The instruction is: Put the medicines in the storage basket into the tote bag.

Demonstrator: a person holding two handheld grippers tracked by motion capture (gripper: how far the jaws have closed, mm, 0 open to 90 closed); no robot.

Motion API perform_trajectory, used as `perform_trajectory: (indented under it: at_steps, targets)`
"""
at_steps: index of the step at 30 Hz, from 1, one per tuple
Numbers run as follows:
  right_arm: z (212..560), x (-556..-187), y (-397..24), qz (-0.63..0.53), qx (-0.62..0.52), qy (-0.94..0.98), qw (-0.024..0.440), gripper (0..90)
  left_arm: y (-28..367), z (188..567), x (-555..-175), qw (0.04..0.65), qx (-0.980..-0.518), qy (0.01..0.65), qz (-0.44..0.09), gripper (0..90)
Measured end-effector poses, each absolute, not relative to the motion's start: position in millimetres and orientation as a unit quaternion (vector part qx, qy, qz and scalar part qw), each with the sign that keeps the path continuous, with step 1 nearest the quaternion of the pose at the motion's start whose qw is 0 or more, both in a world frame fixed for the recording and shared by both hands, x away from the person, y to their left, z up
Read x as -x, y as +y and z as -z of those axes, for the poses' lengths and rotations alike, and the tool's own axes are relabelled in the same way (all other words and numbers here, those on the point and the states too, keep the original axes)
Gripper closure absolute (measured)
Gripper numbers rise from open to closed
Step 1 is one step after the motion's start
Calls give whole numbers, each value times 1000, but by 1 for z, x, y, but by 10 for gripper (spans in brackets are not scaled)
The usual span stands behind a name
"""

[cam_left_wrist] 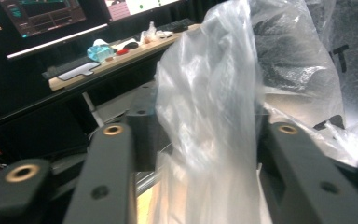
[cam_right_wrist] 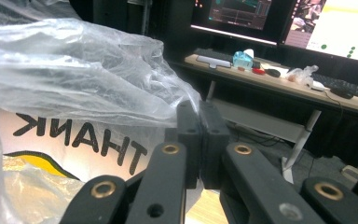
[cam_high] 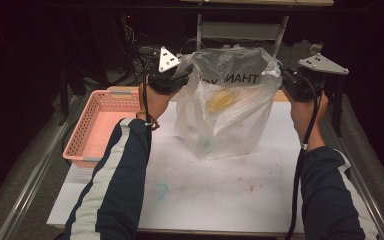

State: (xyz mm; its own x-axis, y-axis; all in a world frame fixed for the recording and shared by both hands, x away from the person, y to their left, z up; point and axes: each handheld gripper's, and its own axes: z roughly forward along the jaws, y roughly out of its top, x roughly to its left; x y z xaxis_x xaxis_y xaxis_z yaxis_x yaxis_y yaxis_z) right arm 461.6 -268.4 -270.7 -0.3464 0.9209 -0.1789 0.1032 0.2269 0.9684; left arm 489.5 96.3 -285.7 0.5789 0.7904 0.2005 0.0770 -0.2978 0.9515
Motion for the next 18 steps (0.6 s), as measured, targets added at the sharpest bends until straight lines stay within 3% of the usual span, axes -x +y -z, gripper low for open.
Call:
perform_trajectory:
  at_steps: [4, 9, 18]
  targets:
    - [273, -462, -271, -484, -392, 660, 420, 900, 102, 281, -486, 515, -713, 315, -357, 351]
    - [271, -461, -271, -482, -389, 660, 425, 900, 110, 269, -476, 532, -694, 314, -370, 299]
    - [262, -456, -267, -476, -379, 663, 435, 899, 124, 245, -462, 521, -692, 308, -393, 299]
